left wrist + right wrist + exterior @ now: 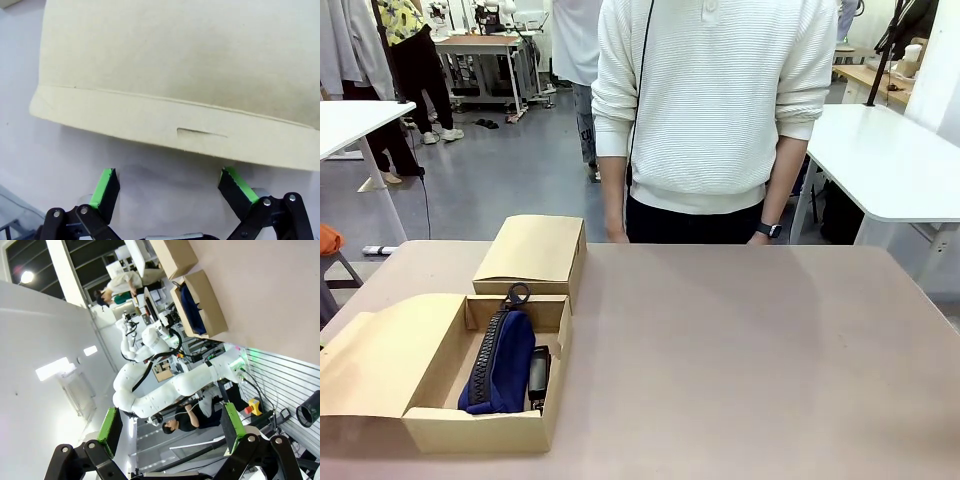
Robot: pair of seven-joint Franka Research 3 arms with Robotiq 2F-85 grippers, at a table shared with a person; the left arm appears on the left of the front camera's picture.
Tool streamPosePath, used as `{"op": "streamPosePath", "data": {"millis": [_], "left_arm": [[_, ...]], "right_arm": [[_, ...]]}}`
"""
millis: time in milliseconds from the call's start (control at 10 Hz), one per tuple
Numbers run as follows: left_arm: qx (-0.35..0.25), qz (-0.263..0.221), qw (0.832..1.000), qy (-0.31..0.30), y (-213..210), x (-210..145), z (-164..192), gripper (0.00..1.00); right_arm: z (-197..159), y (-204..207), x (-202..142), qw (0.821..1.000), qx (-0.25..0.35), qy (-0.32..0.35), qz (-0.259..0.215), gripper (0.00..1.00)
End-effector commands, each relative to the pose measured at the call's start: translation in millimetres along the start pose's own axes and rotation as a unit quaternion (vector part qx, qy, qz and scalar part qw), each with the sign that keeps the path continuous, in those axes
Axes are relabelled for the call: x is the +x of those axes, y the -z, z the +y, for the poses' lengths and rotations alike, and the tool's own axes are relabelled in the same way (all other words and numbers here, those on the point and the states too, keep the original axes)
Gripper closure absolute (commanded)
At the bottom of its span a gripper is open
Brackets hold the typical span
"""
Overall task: Place items inside the box.
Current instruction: Close the lid of the Mailer Box closest to the robot.
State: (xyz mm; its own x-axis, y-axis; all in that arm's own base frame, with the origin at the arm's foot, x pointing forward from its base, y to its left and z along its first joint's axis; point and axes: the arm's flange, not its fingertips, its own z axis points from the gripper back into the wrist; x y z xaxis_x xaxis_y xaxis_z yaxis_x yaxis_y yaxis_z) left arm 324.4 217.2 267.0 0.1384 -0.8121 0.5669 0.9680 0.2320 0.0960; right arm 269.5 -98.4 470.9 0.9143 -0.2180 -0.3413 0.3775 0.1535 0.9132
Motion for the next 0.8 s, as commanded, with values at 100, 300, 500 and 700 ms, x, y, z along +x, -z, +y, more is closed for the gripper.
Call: {"op": "streamPosePath", "data": {"millis": [100, 300, 500, 700], "left_arm": [[-0.008, -0.043, 0.999, 0.005, 20, -1, 1, 0.0], [-0.017, -0.095, 0.995, -0.006, 24, 5, 2, 0.0], [-0.018, -0.156, 0.987, -0.022, 22, 13, 3, 0.0], [-0.017, -0.196, 0.98, -0.038, 21, 16, 7, 0.0]], "right_arm": [[5, 0, -2, 1.0, 0.011, 0.006, -0.001, 0.0], [5, 0, -2, 1.0, 0.011, 0.006, -0.001, 0.0], [5, 0, -2, 1.0, 0.011, 0.006, -0.001, 0.0], [5, 0, -2, 1.0, 0.011, 0.006, -0.001, 0.0]]}}
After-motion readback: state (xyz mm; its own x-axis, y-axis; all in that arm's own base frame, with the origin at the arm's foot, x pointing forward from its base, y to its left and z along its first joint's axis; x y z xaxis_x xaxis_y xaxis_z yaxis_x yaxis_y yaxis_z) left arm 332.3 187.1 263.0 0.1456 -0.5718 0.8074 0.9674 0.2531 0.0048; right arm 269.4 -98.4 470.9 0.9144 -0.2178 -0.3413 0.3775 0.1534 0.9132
